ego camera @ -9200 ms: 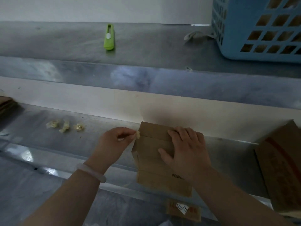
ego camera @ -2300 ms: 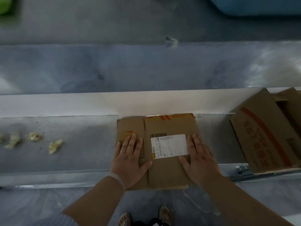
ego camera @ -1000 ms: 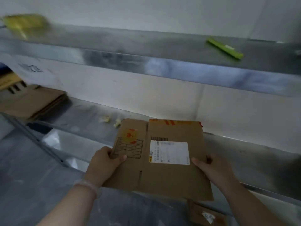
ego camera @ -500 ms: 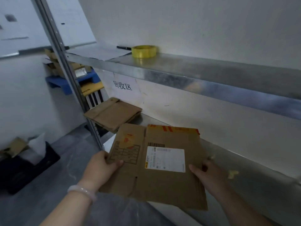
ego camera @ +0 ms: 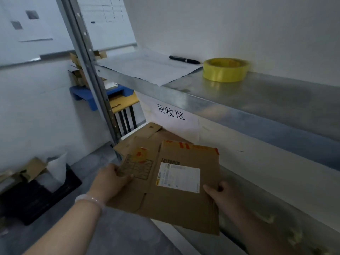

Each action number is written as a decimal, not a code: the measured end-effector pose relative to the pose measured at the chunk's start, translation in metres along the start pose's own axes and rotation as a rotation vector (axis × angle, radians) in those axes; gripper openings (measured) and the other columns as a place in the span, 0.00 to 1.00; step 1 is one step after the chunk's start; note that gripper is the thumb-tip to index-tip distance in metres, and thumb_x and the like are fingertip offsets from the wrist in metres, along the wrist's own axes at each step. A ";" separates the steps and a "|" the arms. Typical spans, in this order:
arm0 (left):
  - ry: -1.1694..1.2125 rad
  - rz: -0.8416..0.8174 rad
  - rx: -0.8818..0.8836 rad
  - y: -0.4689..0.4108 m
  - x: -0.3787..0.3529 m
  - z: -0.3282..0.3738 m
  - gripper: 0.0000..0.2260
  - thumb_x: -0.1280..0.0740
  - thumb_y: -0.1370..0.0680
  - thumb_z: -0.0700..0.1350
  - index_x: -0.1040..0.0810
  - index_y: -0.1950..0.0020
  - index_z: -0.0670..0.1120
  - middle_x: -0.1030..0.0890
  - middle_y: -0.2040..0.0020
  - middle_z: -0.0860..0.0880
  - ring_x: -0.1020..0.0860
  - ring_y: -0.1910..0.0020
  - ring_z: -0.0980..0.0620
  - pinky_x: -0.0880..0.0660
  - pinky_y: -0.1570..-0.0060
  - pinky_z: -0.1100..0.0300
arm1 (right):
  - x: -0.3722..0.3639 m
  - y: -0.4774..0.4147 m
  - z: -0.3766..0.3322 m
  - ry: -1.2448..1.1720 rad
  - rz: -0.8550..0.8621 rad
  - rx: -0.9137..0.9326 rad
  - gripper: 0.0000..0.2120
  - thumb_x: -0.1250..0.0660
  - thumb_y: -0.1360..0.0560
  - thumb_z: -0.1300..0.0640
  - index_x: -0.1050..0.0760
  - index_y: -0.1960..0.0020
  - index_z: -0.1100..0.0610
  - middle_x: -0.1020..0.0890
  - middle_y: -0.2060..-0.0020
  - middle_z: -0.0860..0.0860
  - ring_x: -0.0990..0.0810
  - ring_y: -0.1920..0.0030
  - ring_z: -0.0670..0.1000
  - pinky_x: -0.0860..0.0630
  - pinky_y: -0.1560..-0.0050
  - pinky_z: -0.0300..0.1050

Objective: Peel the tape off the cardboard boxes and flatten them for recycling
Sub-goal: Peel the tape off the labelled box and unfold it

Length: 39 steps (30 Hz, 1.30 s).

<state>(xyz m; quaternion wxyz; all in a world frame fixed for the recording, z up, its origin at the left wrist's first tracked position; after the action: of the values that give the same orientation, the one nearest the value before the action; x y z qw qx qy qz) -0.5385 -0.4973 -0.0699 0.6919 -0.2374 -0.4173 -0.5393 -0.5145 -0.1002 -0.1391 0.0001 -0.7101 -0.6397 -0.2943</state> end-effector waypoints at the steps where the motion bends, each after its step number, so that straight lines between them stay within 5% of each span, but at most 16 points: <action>1: -0.015 -0.005 0.000 -0.017 0.003 -0.002 0.21 0.29 0.30 0.62 0.32 0.49 0.51 0.30 0.60 0.57 0.30 0.63 0.60 0.35 0.69 0.66 | -0.010 -0.009 -0.005 -0.013 -0.011 -0.016 0.15 0.30 0.28 0.40 0.27 0.50 0.47 0.21 0.56 0.44 0.20 0.57 0.46 0.24 0.61 0.42; 5: -0.107 -0.040 -0.010 -0.078 0.005 -0.012 0.21 0.30 0.31 0.64 0.32 0.50 0.53 0.29 0.58 0.56 0.30 0.62 0.60 0.33 0.66 0.64 | -0.041 -0.038 -0.021 0.024 -0.013 -0.062 0.20 0.30 0.28 0.39 0.27 0.43 0.50 0.22 0.53 0.45 0.21 0.51 0.50 0.23 0.44 0.55; 10: -0.200 -0.103 -0.086 -0.151 -0.004 -0.008 0.18 0.32 0.30 0.66 0.33 0.54 0.56 0.31 0.59 0.57 0.29 0.62 0.59 0.30 0.61 0.60 | -0.067 -0.060 -0.041 0.013 0.065 -0.095 0.27 0.31 0.27 0.39 0.28 0.33 0.51 0.20 0.41 0.48 0.21 0.49 0.49 0.25 0.48 0.46; 13: -0.232 -0.153 -0.146 -0.193 -0.009 0.002 0.20 0.32 0.30 0.64 0.29 0.51 0.51 0.27 0.55 0.51 0.26 0.59 0.54 0.25 0.58 0.57 | -0.089 -0.069 -0.046 -0.119 0.110 -0.147 0.26 0.29 0.27 0.44 0.28 0.32 0.53 0.20 0.42 0.49 0.20 0.47 0.52 0.23 0.43 0.51; 16: -0.225 -0.195 -0.225 -0.229 -0.015 0.019 0.21 0.31 0.29 0.62 0.29 0.49 0.47 0.27 0.47 0.45 0.24 0.53 0.47 0.23 0.51 0.53 | -0.105 -0.076 -0.049 -0.191 0.188 -0.200 0.21 0.28 0.26 0.47 0.24 0.37 0.55 0.19 0.53 0.46 0.19 0.54 0.49 0.20 0.53 0.46; 20: -0.266 -0.221 -0.311 -0.261 -0.026 0.033 0.21 0.32 0.26 0.59 0.28 0.45 0.44 0.30 0.47 0.44 0.26 0.52 0.46 0.25 0.48 0.52 | -0.115 -0.081 -0.053 -0.126 0.319 -0.262 0.10 0.28 0.27 0.45 0.23 0.52 0.50 0.18 0.54 0.47 0.21 0.60 0.45 0.26 0.64 0.37; 23: -0.281 -0.233 -0.378 -0.271 -0.035 0.039 0.20 0.34 0.25 0.58 0.27 0.43 0.43 0.29 0.47 0.44 0.26 0.52 0.45 0.25 0.48 0.51 | -0.116 -0.076 -0.057 -0.015 0.411 -0.335 0.15 0.29 0.28 0.40 0.27 0.52 0.49 0.20 0.56 0.46 0.23 0.63 0.43 0.32 0.71 0.35; 27: -0.370 -0.286 -0.599 -0.263 -0.055 0.053 0.21 0.36 0.24 0.57 0.31 0.36 0.47 0.28 0.38 0.44 0.28 0.41 0.43 0.27 0.42 0.48 | -0.115 -0.071 -0.068 0.000 0.523 -0.303 0.33 0.27 0.30 0.42 0.35 0.32 0.53 0.25 0.43 0.51 0.22 0.48 0.51 0.22 0.54 0.45; 30: -0.294 -0.292 -0.827 -0.239 -0.061 0.087 0.26 0.37 0.23 0.56 0.36 0.26 0.50 0.34 0.28 0.47 0.33 0.32 0.45 0.32 0.35 0.50 | -0.112 -0.059 -0.079 0.142 0.541 -0.268 0.41 0.32 0.28 0.36 0.48 0.23 0.47 0.37 0.26 0.51 0.34 0.29 0.55 0.31 0.32 0.55; 35: -0.245 -0.212 -1.222 -0.161 -0.062 0.165 0.29 0.41 0.23 0.61 0.41 0.24 0.52 0.36 0.25 0.52 0.37 0.28 0.50 0.42 0.30 0.53 | -0.083 -0.016 -0.089 0.418 0.649 -0.167 0.38 0.41 0.26 0.33 0.50 0.22 0.44 0.47 0.22 0.45 0.44 0.24 0.51 0.41 0.26 0.52; 39: -0.148 -0.264 -1.483 -0.072 -0.066 0.213 0.25 0.41 0.21 0.58 0.37 0.25 0.53 0.36 0.25 0.53 0.38 0.26 0.49 0.41 0.29 0.49 | -0.042 0.053 -0.103 0.647 0.875 -0.044 0.34 0.40 0.25 0.35 0.38 0.24 0.50 0.37 0.24 0.51 0.39 0.25 0.54 0.38 0.29 0.53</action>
<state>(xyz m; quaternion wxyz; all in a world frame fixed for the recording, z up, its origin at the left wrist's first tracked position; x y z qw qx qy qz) -0.6792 -0.3175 -0.0185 0.2509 -0.6244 -0.0156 -0.7396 -0.5098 -0.1865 -0.0519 0.3047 -0.7831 -0.2453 -0.4835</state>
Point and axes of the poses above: each hand's wrist, its own y-axis away from the middle knuckle, its own x-axis out of the back of the hand, z = x × y, the point moved 10 cm from there along -y, towards the middle knuckle
